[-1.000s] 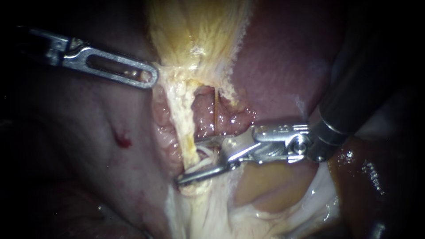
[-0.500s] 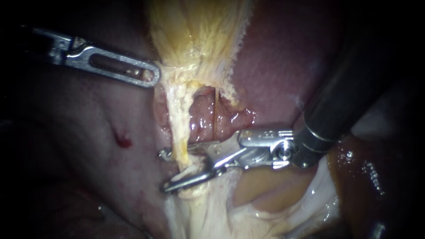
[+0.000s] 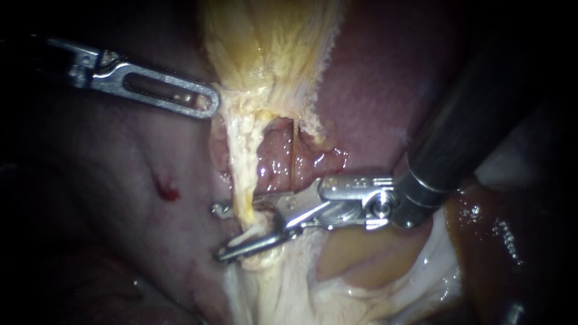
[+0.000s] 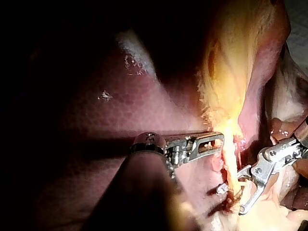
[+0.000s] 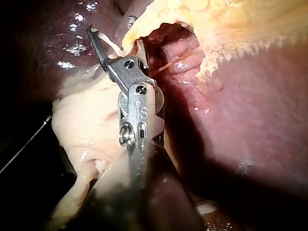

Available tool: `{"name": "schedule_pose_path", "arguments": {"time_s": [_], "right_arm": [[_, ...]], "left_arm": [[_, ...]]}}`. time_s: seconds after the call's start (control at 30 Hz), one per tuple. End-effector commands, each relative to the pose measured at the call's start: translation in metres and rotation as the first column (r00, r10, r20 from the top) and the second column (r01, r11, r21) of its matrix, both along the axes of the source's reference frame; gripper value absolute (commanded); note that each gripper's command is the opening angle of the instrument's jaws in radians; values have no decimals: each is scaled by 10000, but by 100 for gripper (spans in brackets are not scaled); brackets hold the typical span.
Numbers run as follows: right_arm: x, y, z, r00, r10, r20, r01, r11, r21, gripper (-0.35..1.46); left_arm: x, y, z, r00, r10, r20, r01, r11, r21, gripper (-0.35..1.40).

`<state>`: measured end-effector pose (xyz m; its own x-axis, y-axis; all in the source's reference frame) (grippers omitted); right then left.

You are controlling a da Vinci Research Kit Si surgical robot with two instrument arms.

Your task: Clipping first clip left tube

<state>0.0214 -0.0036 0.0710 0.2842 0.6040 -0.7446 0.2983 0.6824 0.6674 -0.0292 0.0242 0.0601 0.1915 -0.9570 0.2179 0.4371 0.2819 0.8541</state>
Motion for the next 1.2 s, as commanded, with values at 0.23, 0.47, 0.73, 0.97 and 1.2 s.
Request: {"name": "schedule_pose_path", "arguments": {"time_s": [0.23, 0.47, 0.73, 0.97, 1.2], "right_arm": [[-4, -8, -17, 9998, -154, -113, 154, 9999, 11, 50], [-1, -19, -35, 9992, -239, -329, 241, 9997, 62, 50], [-3, -20, -43, 9972, -501, -557, 507, 9987, 96, 50], [-4, -19, -45, 9967, -534, -615, 542, 9985, 117, 50], [-4, -18, -45, 9967, -533, -616, 542, 9985, 121, 49]], "left_arm": [[3, 3, 3, 10000, 21, 17, -21, 10000, -1, -35], [4, 3, 4, 10000, 23, 18, -23, 10000, -1, -35], [4, 3, 5, 10000, 23, 18, -23, 10000, -1, -35], [5, 4, 5, 10000, 25, 19, -25, 10000, -1, -35], [5, 4, 5, 10000, 25, 19, -25, 10000, -1, -35]]}}
